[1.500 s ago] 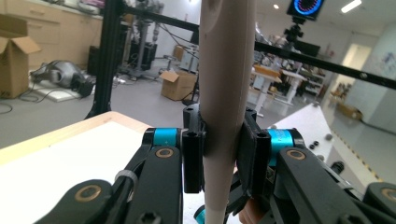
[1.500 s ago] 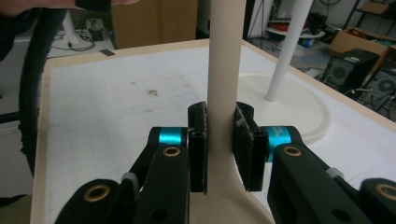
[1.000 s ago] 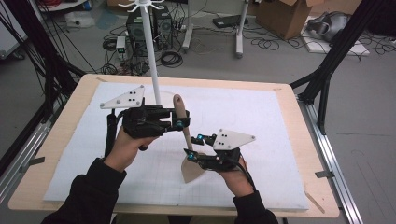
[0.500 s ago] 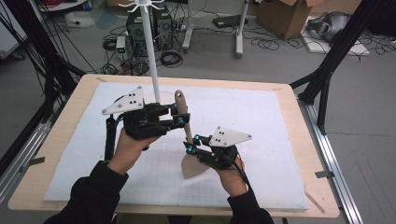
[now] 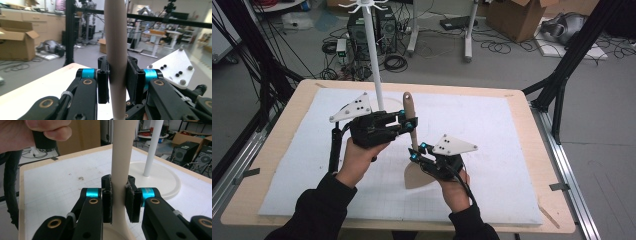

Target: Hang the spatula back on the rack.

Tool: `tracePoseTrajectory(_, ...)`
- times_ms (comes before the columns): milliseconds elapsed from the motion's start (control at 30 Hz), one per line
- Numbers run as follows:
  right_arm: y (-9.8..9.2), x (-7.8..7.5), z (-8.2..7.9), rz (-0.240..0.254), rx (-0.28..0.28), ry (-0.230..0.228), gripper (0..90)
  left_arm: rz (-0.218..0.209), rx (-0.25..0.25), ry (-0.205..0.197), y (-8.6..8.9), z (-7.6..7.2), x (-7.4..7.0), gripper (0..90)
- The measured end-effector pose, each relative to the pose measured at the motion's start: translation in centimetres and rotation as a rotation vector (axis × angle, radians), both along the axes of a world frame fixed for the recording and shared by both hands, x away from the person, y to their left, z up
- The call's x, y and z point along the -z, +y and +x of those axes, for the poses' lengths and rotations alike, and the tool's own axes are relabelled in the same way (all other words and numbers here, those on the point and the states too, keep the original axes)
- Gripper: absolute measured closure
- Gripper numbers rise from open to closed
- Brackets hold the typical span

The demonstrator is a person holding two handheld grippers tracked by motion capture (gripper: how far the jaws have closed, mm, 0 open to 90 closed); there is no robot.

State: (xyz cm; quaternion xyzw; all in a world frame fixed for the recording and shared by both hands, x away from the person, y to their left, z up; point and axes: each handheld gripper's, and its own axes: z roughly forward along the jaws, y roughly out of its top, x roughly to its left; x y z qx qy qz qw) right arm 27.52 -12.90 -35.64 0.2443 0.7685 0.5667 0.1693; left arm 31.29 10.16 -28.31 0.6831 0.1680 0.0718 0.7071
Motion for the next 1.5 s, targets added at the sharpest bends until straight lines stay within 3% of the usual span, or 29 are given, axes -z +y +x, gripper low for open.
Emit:
tracePoseTrajectory(100,0.1,-0.1,-0.3,-0.002,-0.004,-0.022,77.2,0.013,0.031,-0.007,0.1,0.0,-0.4,74.8)
tracePoseTrajectory(167,-0.1,-0.4,-0.5,0.019,-0.009,-0.035,60.7,0.033,0.035,-0.029,0.2,-0.1,-0.5,74.9)
tracePoseTrajectory(367,-1.9,-0.7,-0.9,0.013,0.046,-0.081,30.8,0.043,0.02,-0.039,1.6,0.3,-1.1,75.0)
tracePoseTrajectory(567,-5.1,-0.1,-0.6,-0.042,0.13,-0.078,21.9,0.033,-0.032,-0.039,3.8,1.6,-2.2,74.9)
tracePoseTrajectory(633,-6.1,0.2,-0.4,-0.049,0.149,-0.054,20.2,0.042,-0.053,-0.035,4.6,2.3,-2.8,74.9)
tracePoseTrajectory(833,-8.7,0.4,-0.2,-0.071,0.183,-0.055,16.7,0.023,-0.083,-0.02,6.7,4.5,-4.4,74.9)
tracePoseTrajectory(1000,-10.1,0.6,0.1,-0.115,0.21,-0.055,16.3,0.039,-0.121,-0.019,7.4,6.1,-6.0,74.9)
tracePoseTrajectory(1067,-10.6,0.7,0.1,-0.11,0.227,-0.052,16.3,0.046,-0.13,-0.015,7.5,6.6,-6.6,74.9)
tracePoseTrajectory(1500,-10.9,0.6,0.3,-0.097,0.231,-0.052,16.3,0.068,-0.174,-0.008,7.8,10.4,-9.7,74.9)
